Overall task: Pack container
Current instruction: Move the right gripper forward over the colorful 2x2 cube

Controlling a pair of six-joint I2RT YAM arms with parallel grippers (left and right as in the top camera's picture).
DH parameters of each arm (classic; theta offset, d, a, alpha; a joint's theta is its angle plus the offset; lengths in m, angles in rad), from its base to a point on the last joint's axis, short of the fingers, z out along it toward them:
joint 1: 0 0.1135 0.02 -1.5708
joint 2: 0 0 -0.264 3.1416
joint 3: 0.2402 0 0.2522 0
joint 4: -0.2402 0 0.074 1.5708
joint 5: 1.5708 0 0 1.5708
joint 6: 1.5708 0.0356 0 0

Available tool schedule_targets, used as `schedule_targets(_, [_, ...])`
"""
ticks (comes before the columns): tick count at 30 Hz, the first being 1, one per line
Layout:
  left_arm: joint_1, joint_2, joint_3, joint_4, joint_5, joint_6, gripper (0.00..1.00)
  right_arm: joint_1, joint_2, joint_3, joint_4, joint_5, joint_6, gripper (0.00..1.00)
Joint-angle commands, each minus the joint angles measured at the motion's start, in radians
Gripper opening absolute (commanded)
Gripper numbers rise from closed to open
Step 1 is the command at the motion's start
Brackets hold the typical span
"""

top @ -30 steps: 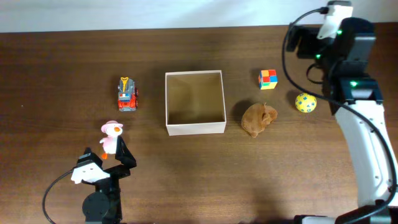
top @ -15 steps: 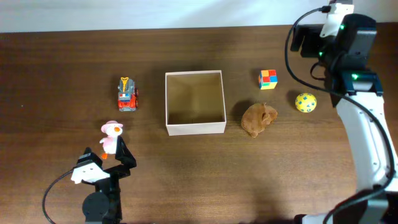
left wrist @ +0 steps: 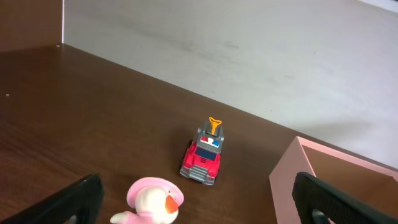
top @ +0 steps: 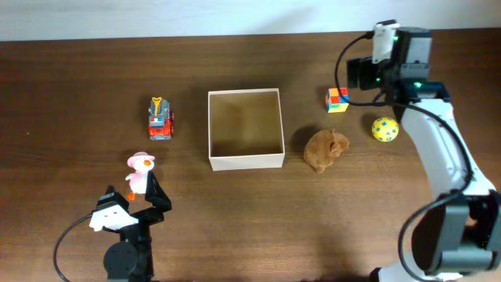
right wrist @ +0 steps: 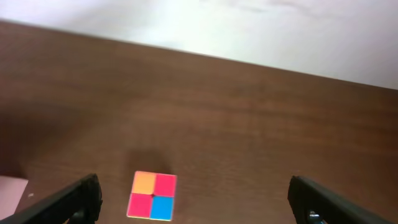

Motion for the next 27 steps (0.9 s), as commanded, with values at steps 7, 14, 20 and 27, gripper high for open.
schedule_targets(7, [0.002,-0.005,-0.008,0.002,0.01,0.016,0.99,0.013,0.178,0.021,0.111,-0.138,0.064,0.99])
schedule_targets(14, [0.002,-0.005,-0.008,0.002,0.01,0.016,0.99,0.012,0.215,0.021,0.204,-0.155,0.105,0.99])
schedule_targets(20, [0.002,-0.005,-0.008,0.002,0.01,0.016,0.99,0.016,0.28,0.021,0.15,-0.155,0.105,0.99])
schedule_targets(27, [0.002,-0.005,-0.008,0.002,0.01,0.016,0.99,0.019,0.32,0.021,0.124,-0.155,0.105,0.84])
